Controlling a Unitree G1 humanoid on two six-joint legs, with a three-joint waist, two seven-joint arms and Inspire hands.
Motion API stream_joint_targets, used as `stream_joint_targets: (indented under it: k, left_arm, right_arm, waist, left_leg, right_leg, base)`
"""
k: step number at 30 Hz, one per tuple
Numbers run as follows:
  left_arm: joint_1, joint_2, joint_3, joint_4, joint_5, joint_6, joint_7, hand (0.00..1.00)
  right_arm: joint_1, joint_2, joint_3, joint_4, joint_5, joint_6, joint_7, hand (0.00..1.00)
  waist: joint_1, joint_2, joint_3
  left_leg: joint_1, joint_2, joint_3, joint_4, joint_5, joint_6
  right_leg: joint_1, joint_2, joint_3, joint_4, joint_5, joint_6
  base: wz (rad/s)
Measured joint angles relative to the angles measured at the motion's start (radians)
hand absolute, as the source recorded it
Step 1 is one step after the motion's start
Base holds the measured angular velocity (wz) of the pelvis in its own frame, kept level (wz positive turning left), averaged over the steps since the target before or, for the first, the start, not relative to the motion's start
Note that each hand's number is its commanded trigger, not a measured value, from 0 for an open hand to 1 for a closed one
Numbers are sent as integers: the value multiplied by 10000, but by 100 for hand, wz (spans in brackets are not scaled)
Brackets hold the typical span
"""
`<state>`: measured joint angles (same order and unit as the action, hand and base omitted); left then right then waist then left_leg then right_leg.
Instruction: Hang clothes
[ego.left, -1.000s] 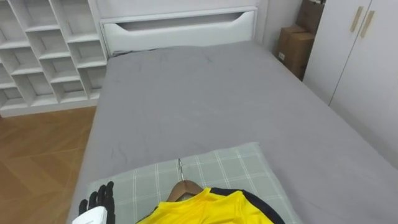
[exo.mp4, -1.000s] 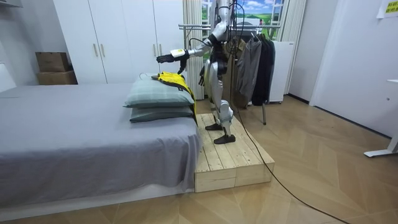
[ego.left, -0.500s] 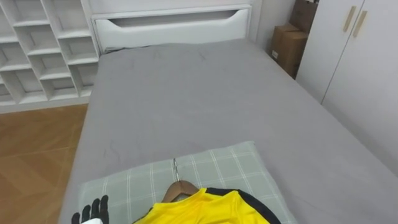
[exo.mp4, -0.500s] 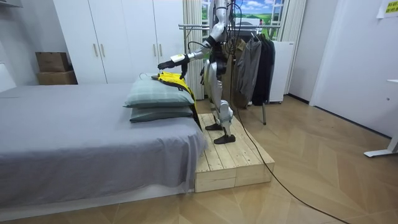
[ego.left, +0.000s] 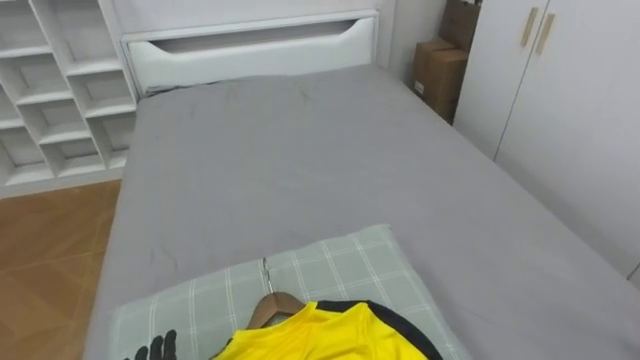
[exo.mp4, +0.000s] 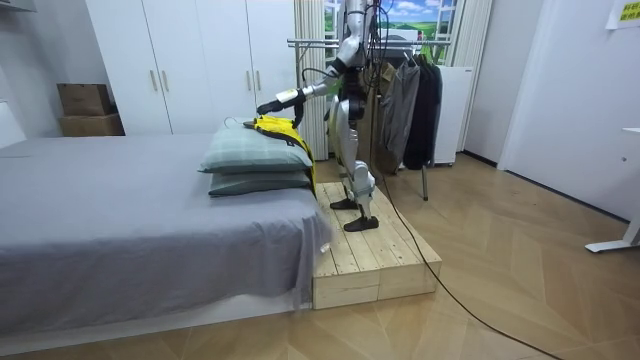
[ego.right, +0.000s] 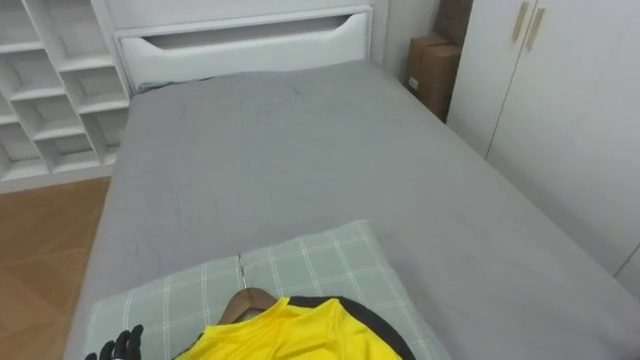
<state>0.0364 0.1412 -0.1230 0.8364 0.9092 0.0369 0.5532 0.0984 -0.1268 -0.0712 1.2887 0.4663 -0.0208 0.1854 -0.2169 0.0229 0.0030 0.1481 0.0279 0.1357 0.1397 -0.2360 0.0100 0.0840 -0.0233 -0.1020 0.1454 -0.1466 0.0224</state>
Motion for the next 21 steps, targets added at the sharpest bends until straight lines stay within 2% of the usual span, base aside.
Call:
stream_joint_targets:
  k: [6,12,15,21]
  left_arm:
    - [-88,-5,-1,8,15,10,-59,0]
    - [-672,-21,-217,681,3,54,-358,0]
    - [-771,-25,-215,894,1,77,-490,0]
    - [-981,-39,-203,1149,-7,80,-621,0]
  right_arm:
    - [-11,0,1,-6,20,0,0,0]
    - [-1,-4,3,-27,-40,-3,10,0]
    - [2,-22,-12,-26,-35,-4,22,0]
    - [49,-133,-9,-22,-9,-2,28,0]
  waist:
    - [-41,-50,9]
    - [-121,-120,9]
    - [-256,-116,6]
    - [-303,-84,9]
  left_leg:
    - [-23,-5,27,-25,2,2]
    - [-142,-20,20,-14,16,12]
    - [-143,-22,32,-16,16,12]
    - [-194,-19,168,-22,16,13]
  right_leg:
    - [-67,1,48,42,-1,0]
    - [-201,-10,72,47,0,1]
    - [-216,-10,103,45,0,1]
    - [-337,-5,195,73,8,12]
  base:
    - [-2]
    - [0]
    - [-2]
    - [-5]
